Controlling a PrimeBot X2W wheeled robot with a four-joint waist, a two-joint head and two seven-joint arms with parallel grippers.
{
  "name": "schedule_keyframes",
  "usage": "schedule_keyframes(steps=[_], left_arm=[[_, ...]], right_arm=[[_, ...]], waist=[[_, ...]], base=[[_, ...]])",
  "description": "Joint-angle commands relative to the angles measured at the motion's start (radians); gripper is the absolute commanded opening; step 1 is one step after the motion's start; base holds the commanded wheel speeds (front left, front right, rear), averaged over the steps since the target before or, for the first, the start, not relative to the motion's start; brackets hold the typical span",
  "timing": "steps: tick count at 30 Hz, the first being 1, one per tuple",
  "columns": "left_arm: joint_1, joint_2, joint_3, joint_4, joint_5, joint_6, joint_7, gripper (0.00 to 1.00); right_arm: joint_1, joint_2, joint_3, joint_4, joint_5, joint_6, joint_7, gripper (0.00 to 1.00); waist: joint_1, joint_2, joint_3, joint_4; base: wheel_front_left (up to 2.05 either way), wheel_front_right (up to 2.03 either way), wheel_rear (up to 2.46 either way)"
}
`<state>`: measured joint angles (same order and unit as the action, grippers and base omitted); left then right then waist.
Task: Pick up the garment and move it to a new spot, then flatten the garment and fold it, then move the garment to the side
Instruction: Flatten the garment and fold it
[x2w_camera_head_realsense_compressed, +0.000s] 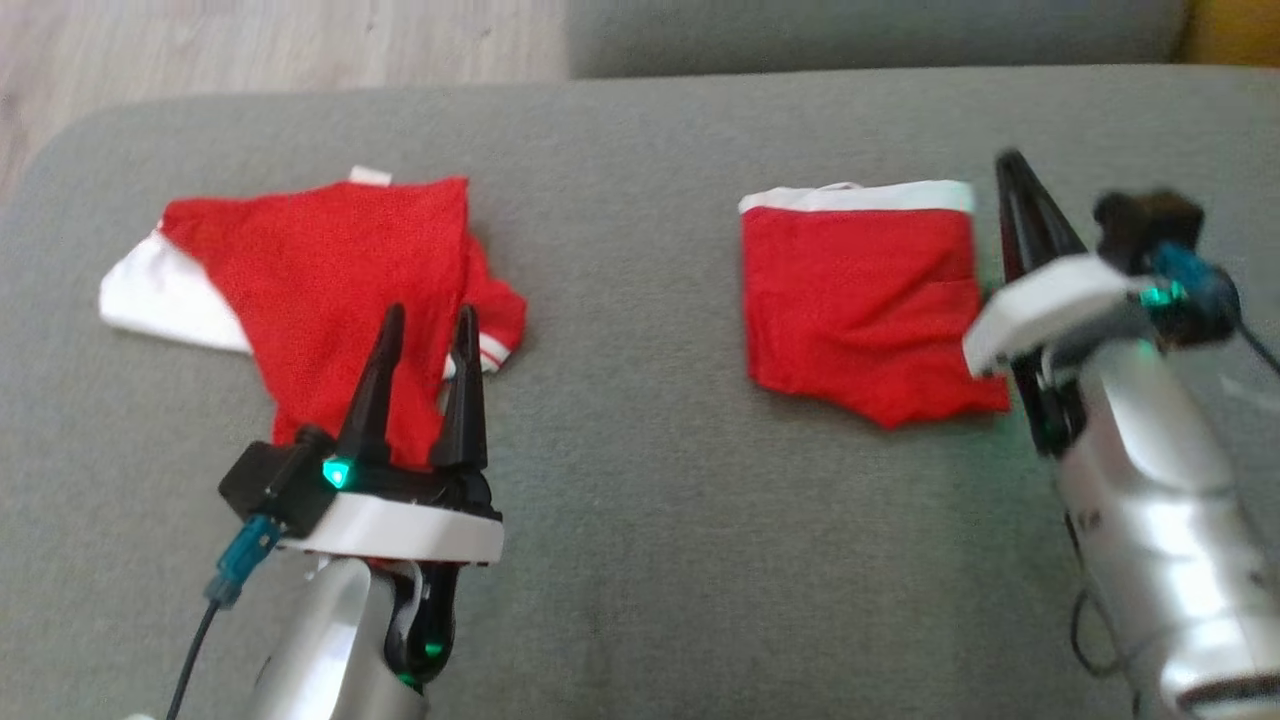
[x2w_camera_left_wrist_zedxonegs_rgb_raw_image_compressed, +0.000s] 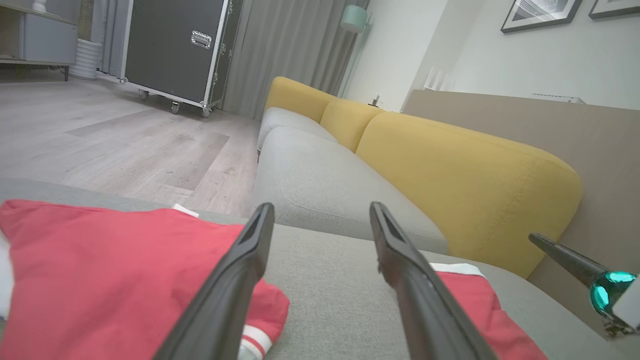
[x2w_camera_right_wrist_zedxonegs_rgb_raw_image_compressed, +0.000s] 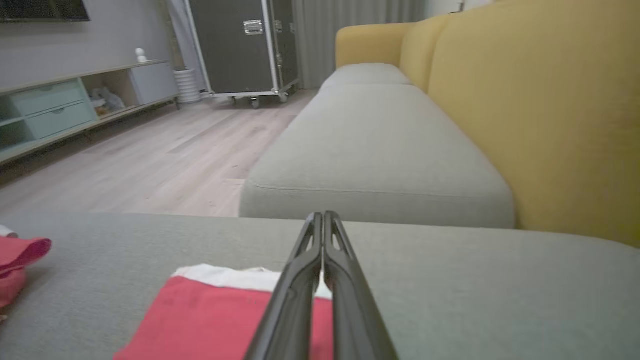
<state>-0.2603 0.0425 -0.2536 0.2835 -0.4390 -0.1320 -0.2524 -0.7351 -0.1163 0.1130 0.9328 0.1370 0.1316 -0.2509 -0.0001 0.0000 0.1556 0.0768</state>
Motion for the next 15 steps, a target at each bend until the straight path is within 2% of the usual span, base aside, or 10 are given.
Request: schedule_keyframes(steps=[1, 3, 4, 5, 6, 15], left_arm=[[-0.015, 0.008, 0.041, -0.037, 0.01, 0.001, -0.009, 1.0], [-0.004, 0.008, 0.047, -0.037, 0.015, 0.001, -0.009, 1.0], [0.005, 0.008, 0.053, -0.035, 0.019, 0.001, -0.009, 1.0], [0.01, 0.008, 0.057, -0.035, 0.02, 0.001, -0.009, 1.0], [0.015, 0.008, 0.062, -0.035, 0.021, 0.001, -0.009, 1.0], [0.057, 0.008, 0.087, -0.039, 0.031, 0.001, -0.009, 1.0]], right_arm=[[0.037, 0.007, 0.001, -0.048, -0.017, -0.001, -0.011, 0.0], [0.084, 0.007, -0.023, -0.095, -0.046, -0.001, -0.011, 0.0], [0.131, 0.012, -0.055, -0.144, -0.068, -0.001, -0.011, 0.05], [0.155, 0.016, -0.072, -0.173, -0.077, -0.001, -0.011, 0.71], [0.181, 0.022, -0.091, -0.201, -0.084, -0.001, -0.011, 1.0], [0.395, 0.064, -0.157, -0.411, -0.112, -0.001, -0.011, 1.0]], waist=[[0.0001, 0.0, -0.034, -0.037], [0.0001, 0.0, -0.047, -0.055], [0.0001, 0.0, -0.06, -0.07], [0.0001, 0.0, -0.065, -0.078], [0.0001, 0.0, -0.071, -0.085], [0.0001, 0.0, -0.096, -0.135]], base=[[0.0, 0.0, 0.0], [0.0, 0.0, 0.0], [0.0, 0.0, 0.0], [0.0, 0.0, 0.0], [0.0, 0.0, 0.0], [0.0, 0.0, 0.0]])
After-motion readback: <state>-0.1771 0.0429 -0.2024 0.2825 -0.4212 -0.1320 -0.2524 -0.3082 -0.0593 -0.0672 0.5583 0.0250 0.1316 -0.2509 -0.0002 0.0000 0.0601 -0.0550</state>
